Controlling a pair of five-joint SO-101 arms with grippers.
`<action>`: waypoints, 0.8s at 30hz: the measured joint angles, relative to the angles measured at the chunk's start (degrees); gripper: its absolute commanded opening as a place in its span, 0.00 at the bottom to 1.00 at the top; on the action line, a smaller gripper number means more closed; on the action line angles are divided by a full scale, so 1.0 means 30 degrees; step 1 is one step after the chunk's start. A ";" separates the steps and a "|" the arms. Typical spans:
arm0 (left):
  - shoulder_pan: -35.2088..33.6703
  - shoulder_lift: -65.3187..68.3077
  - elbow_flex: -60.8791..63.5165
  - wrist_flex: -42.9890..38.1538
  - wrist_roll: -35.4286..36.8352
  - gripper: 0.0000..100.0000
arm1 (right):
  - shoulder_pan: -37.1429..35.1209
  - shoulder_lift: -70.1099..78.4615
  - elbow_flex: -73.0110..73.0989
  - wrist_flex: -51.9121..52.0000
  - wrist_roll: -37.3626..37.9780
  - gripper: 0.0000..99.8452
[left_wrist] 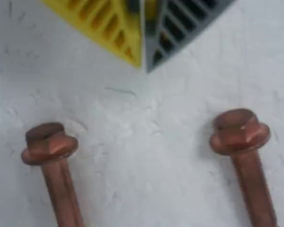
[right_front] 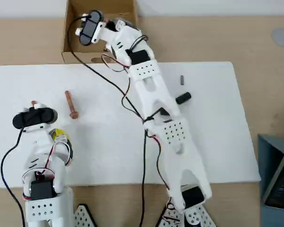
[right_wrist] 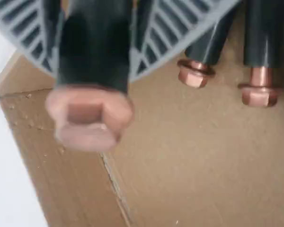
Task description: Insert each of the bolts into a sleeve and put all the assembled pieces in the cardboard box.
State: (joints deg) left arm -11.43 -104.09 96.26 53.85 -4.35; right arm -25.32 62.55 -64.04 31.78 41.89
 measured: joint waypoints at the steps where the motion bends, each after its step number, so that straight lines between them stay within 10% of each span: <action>1: 0.0000 0.0000 0.0000 0.0000 0.0000 0.00 | 0.0000 0.0176 -0.0322 0.0293 0.0088 0.07; 24: -0.0117 0.0000 0.0000 0.0000 0.0000 0.00 | 0.0000 0.0645 -0.2169 0.1377 0.0205 0.15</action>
State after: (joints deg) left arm -11.78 -104.09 96.26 53.85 -4.35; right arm -25.32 64.48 -70.55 35.91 42.51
